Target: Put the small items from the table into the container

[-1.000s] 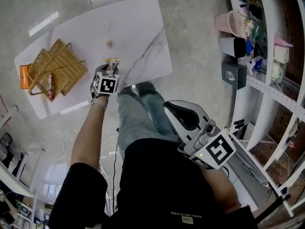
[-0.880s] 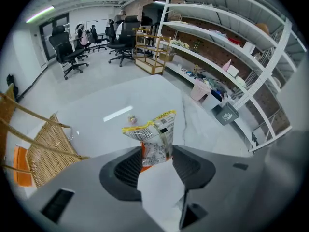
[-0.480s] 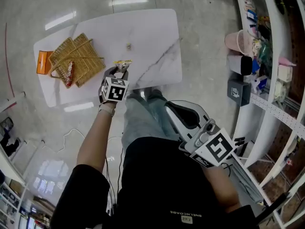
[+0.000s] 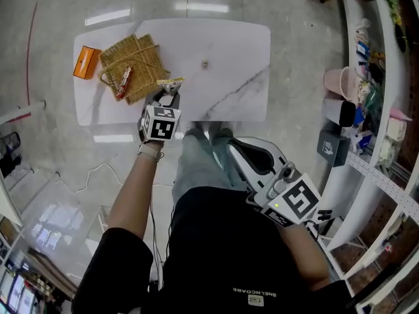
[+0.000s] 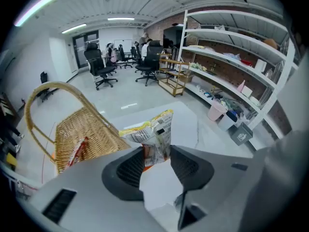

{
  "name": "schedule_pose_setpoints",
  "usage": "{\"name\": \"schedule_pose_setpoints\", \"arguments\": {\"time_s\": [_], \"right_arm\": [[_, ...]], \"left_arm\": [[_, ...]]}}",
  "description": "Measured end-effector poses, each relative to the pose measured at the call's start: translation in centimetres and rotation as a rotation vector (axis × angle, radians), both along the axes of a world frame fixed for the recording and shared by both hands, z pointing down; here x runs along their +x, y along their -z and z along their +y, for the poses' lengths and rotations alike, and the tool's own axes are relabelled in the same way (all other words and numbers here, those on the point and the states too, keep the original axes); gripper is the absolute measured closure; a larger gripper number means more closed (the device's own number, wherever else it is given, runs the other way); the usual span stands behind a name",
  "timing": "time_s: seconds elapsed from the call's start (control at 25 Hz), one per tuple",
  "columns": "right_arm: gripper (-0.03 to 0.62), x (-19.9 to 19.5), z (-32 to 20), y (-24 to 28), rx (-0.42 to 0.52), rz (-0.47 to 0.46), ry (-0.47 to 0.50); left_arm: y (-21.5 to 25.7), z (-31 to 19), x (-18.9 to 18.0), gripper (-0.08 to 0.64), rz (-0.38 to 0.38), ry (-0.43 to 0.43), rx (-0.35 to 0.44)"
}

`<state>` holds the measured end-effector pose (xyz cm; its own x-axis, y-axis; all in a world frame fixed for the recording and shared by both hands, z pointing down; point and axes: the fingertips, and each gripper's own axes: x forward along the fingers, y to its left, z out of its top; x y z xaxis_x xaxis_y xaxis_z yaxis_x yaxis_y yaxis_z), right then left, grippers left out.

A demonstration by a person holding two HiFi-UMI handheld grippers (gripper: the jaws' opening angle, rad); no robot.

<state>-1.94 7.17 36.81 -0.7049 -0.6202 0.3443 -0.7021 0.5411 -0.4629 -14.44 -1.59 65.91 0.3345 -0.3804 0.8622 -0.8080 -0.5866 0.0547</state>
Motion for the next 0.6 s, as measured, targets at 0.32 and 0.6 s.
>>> {"name": "schedule_pose_setpoints", "arguments": {"time_s": [0.32, 0.6], "right_arm": [[0.58, -3.8, -0.7, 0.8, 0.024, -0.004, 0.078], [0.58, -6.7, -1.7, 0.7, 0.021, 0.002, 0.108]], "left_arm": [[2.9, -1.3, -6.2, 0.394, -0.017, 0.124, 0.057], [3.6, -2.8, -10.2, 0.396, -0.032, 0.21, 0.077]]}}
